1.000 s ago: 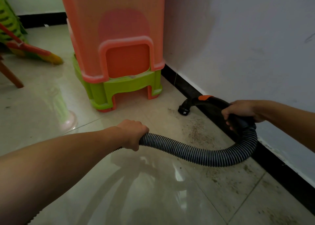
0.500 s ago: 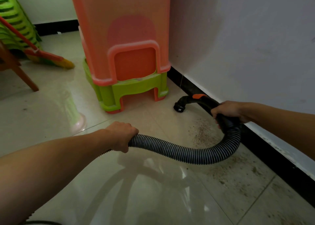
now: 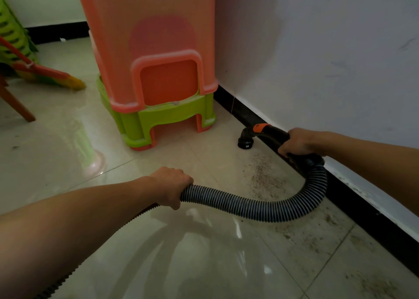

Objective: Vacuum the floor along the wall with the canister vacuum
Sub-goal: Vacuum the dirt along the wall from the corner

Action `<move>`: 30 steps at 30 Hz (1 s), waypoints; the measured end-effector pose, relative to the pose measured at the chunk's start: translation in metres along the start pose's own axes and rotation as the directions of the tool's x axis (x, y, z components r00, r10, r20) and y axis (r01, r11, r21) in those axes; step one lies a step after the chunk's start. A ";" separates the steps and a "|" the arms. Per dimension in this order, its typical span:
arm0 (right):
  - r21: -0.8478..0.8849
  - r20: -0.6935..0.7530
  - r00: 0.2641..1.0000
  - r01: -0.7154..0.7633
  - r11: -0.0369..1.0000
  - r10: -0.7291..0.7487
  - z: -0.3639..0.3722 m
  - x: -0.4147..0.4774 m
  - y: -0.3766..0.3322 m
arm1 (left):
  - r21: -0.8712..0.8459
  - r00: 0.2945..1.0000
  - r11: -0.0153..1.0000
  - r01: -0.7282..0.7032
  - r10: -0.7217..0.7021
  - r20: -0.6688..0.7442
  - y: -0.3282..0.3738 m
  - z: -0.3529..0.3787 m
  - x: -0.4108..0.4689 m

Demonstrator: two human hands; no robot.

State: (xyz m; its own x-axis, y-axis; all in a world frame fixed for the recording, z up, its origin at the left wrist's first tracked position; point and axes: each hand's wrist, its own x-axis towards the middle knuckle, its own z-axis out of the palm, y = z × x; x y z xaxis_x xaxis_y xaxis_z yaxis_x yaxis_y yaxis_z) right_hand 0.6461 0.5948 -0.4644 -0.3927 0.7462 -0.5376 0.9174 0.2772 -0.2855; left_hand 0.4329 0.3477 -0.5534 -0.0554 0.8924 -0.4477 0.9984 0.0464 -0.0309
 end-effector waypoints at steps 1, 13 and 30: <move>0.014 0.006 1.000 -0.005 1.000 0.005 -0.002 0.000 0.003 | -0.001 1.000 1.000 -0.001 0.001 0.002 0.001 -0.001 0.000; 0.104 0.253 0.964 0.056 0.993 -0.081 0.017 -0.044 -0.001 | 0.014 0.997 0.998 0.056 -0.057 0.060 -0.017 0.004 -0.016; -0.298 -0.116 0.993 -0.067 0.952 0.034 0.015 -0.026 0.029 | 0.038 0.990 0.989 -0.141 0.141 -0.016 0.028 0.002 0.048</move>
State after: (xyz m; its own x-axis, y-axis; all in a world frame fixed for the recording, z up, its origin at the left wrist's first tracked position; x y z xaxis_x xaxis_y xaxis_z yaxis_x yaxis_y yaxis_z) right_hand 0.6822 0.5744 -0.4712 -0.3514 0.8201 -0.4516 0.9191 0.3940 0.0004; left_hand 0.4584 0.3910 -0.5777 0.0866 0.8969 -0.4337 0.9953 -0.0968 -0.0016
